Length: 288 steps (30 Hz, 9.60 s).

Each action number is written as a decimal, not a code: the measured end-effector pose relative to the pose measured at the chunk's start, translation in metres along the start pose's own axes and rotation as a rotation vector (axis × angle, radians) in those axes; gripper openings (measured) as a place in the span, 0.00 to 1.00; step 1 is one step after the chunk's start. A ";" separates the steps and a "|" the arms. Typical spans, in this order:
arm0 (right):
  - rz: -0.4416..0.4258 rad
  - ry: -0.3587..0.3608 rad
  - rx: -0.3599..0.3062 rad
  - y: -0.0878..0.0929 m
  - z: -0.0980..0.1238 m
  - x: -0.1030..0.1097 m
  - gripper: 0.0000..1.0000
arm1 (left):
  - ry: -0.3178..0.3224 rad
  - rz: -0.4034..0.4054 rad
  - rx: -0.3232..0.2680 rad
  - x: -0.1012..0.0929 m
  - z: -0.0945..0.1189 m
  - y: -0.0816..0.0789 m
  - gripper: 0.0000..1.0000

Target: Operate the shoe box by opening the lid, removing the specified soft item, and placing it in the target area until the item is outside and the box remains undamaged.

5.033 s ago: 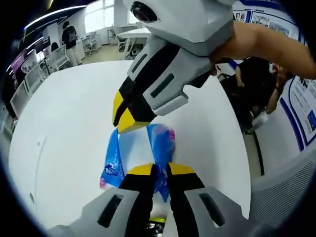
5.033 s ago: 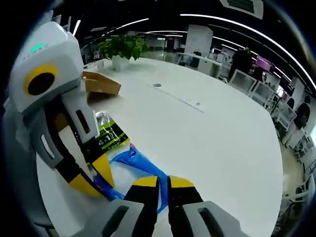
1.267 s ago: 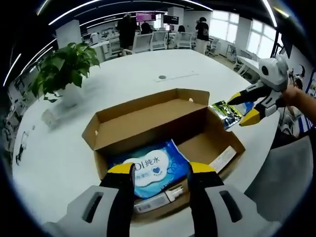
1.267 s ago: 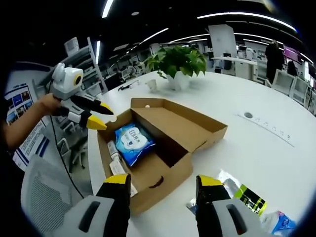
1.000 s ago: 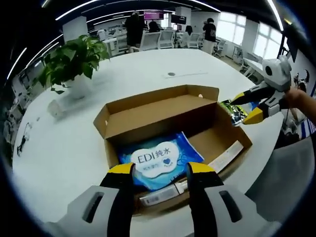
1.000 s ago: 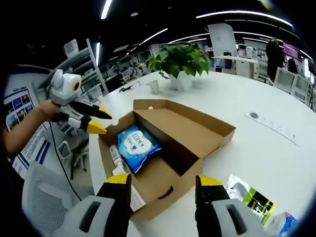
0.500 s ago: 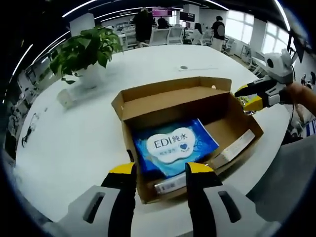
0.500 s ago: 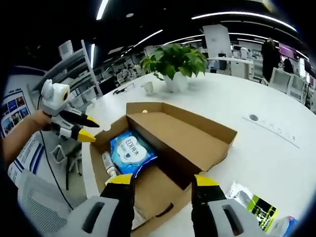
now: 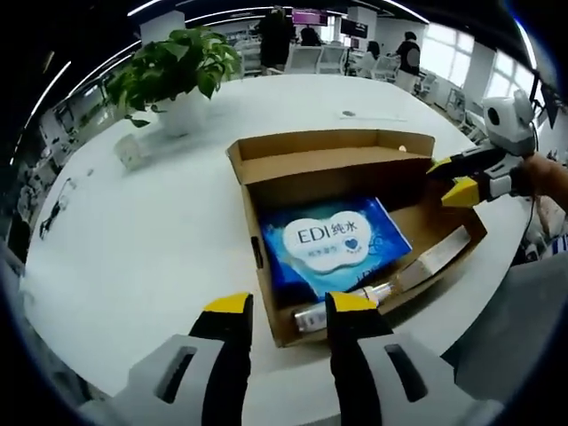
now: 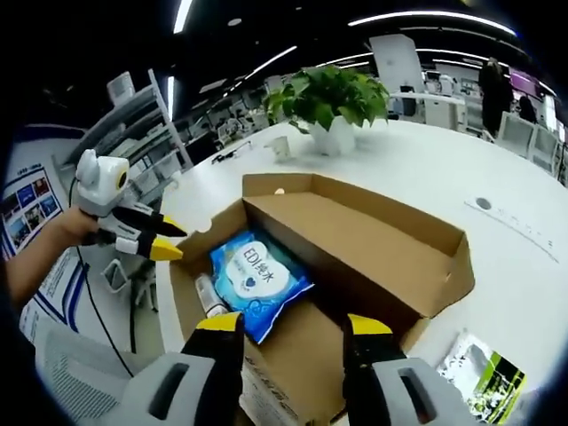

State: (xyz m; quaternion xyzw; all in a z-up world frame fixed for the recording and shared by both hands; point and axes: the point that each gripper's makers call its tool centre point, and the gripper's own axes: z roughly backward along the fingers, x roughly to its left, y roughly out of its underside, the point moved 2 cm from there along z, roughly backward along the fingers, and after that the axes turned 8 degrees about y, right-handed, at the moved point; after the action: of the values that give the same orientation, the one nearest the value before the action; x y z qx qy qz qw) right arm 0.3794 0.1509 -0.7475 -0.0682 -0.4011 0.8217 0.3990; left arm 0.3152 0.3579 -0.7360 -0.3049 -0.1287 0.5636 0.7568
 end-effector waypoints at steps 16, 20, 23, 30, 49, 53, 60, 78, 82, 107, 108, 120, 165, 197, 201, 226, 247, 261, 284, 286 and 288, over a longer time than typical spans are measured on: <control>-0.034 0.014 0.091 0.009 -0.050 0.008 0.26 | -0.007 0.070 -0.019 0.012 -0.003 0.010 0.04; -0.050 0.026 0.117 0.013 -0.060 0.009 0.24 | -0.012 0.071 -0.020 0.012 -0.004 0.010 0.04; -0.065 0.026 0.130 0.016 -0.066 0.011 0.21 | -0.022 0.065 -0.015 0.011 -0.004 0.010 0.04; -0.102 0.032 0.154 0.021 -0.074 0.016 0.13 | -0.031 0.093 -0.029 0.013 -0.004 0.010 0.03; -0.039 0.086 0.157 0.029 -0.055 -0.002 0.00 | -0.048 0.148 -0.042 0.013 -0.004 0.010 0.03; -0.041 0.096 0.154 0.032 -0.052 -0.005 0.00 | -0.057 0.132 -0.025 0.012 -0.004 0.009 0.03; -0.024 0.105 0.149 0.033 -0.051 -0.006 0.00 | -0.058 0.067 -0.035 0.008 0.006 0.002 0.03; -0.046 0.103 0.150 0.033 -0.051 -0.005 0.00 | 0.015 -0.032 -0.044 -0.023 -0.018 -0.033 0.11; -0.048 0.102 0.149 0.033 -0.050 -0.005 0.00 | 0.046 -0.025 -0.007 -0.027 -0.034 -0.028 0.14; -0.054 0.100 0.156 0.034 -0.049 -0.006 0.00 | 0.033 -0.038 0.147 -0.023 -0.092 -0.007 0.11; -0.052 0.100 0.155 0.034 -0.049 -0.006 0.00 | 0.034 -0.036 0.148 -0.023 -0.092 -0.007 0.10; -0.030 0.110 0.138 0.032 -0.045 -0.006 0.00 | 0.050 0.002 0.080 -0.027 -0.086 -0.013 0.00; -0.066 0.051 -0.053 -0.018 -0.001 0.021 0.00 | 0.032 0.047 -0.106 -0.027 -0.011 -0.044 0.00; -0.139 0.098 -0.125 -0.037 0.079 -0.005 0.00 | 0.115 0.003 -0.152 -0.085 0.003 -0.089 0.00; -0.148 0.108 -0.130 -0.035 0.088 -0.013 0.00 | 0.130 -0.001 -0.152 -0.094 0.000 -0.093 0.00; -0.195 0.171 -0.137 -0.019 0.134 -0.061 0.00 | 0.221 -0.029 -0.150 -0.154 -0.022 -0.116 0.00; -0.240 0.233 -0.125 0.005 0.163 -0.105 0.00 | 0.277 -0.070 -0.141 -0.204 -0.050 -0.130 0.00; -0.269 0.281 -0.125 0.021 0.185 -0.134 0.00 | 0.316 -0.087 -0.144 -0.234 -0.070 -0.140 0.00; -0.295 0.348 -0.104 0.053 0.193 -0.179 0.00 | 0.346 -0.155 -0.138 -0.271 -0.114 -0.140 0.00; -0.302 0.355 -0.106 0.055 0.191 -0.184 0.00 | 0.344 -0.155 -0.131 -0.271 -0.120 -0.140 0.00; -0.311 0.364 -0.103 0.059 0.188 -0.189 0.00 | 0.344 -0.151 -0.124 -0.272 -0.125 -0.138 0.00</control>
State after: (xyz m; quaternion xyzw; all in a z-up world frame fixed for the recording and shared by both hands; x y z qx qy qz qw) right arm 0.3895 -0.1181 -0.7026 -0.1728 -0.3697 0.7029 0.5825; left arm 0.3995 0.0407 -0.7090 -0.4321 -0.0546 0.4360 0.7875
